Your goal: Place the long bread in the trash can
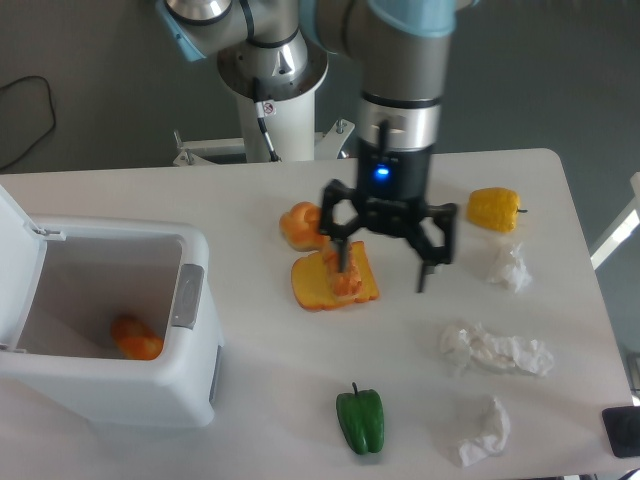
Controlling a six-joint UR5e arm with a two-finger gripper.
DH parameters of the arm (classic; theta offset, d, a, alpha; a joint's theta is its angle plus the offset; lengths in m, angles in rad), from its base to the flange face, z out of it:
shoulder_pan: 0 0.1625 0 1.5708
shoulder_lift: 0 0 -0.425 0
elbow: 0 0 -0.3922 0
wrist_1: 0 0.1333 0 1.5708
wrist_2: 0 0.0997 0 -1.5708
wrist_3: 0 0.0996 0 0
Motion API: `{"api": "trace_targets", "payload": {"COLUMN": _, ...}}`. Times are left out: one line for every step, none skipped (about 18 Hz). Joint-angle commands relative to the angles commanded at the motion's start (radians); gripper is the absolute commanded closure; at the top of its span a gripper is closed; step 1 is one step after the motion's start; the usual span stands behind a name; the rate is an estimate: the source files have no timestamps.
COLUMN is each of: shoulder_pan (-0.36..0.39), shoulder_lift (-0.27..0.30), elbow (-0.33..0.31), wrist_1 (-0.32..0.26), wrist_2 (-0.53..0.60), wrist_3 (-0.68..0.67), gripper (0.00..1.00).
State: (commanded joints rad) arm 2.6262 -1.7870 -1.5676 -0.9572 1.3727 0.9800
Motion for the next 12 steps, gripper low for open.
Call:
{"api": "trace_targets", "payload": {"shoulder_pan": 0.006, "shoulder_lift": -0.011, "elbow": -0.002, "wrist_1": 0.000, "wrist_2": 0.018, "wrist_3": 0.034, "gripper": 0.00}}
{"api": "trace_targets", "payload": {"shoulder_pan": 0.018, "shoulder_lift": -0.023, "elbow": -0.002, "wrist_1": -0.002, "wrist_2": 0.035, "wrist_3": 0.075, "gripper": 0.00}}
{"api": "trace_targets", "payload": {"shoulder_pan": 0.028, "shoulder_lift": -0.037, "elbow": -0.002, "wrist_1": -0.003, "wrist_2": 0.052, "wrist_3": 0.129, "gripper": 0.00}}
{"api": "trace_targets", "payload": {"shoulder_pan": 0.029, "shoulder_lift": -0.055, "elbow": -0.002, "wrist_1": -0.011, "wrist_2": 0.069, "wrist_3": 0.190, "gripper": 0.00}}
{"api": "trace_targets", "payload": {"shoulder_pan": 0.035, "shoulder_lift": -0.083, "elbow": -0.005, "wrist_1": -0.018, "wrist_2": 0.086, "wrist_3": 0.245, "gripper": 0.00}}
{"api": "trace_targets", "payload": {"shoulder_pan": 0.040, "shoulder_lift": -0.107, "elbow": -0.005, "wrist_1": -0.020, "wrist_2": 0.104, "wrist_3": 0.284, "gripper": 0.00}}
{"api": "trace_targets", "payload": {"shoulder_pan": 0.041, "shoulder_lift": -0.126, "elbow": -0.005, "wrist_1": -0.018, "wrist_2": 0.123, "wrist_3": 0.307, "gripper": 0.00}}
{"api": "trace_targets", "payload": {"shoulder_pan": 0.040, "shoulder_lift": -0.135, "elbow": -0.005, "wrist_1": -0.018, "wrist_2": 0.143, "wrist_3": 0.321, "gripper": 0.00}}
{"api": "trace_targets", "payload": {"shoulder_pan": 0.040, "shoulder_lift": -0.140, "elbow": -0.002, "wrist_1": -0.018, "wrist_2": 0.155, "wrist_3": 0.324, "gripper": 0.00}}
{"api": "trace_targets", "payload": {"shoulder_pan": 0.037, "shoulder_lift": -0.143, "elbow": -0.002, "wrist_1": -0.020, "wrist_2": 0.163, "wrist_3": 0.324, "gripper": 0.00}}
{"api": "trace_targets", "payload": {"shoulder_pan": 0.035, "shoulder_lift": -0.144, "elbow": -0.002, "wrist_1": -0.020, "wrist_2": 0.163, "wrist_3": 0.324, "gripper": 0.00}}
{"api": "trace_targets", "payload": {"shoulder_pan": 0.035, "shoulder_lift": -0.146, "elbow": -0.002, "wrist_1": -0.020, "wrist_2": 0.164, "wrist_3": 0.324, "gripper": 0.00}}
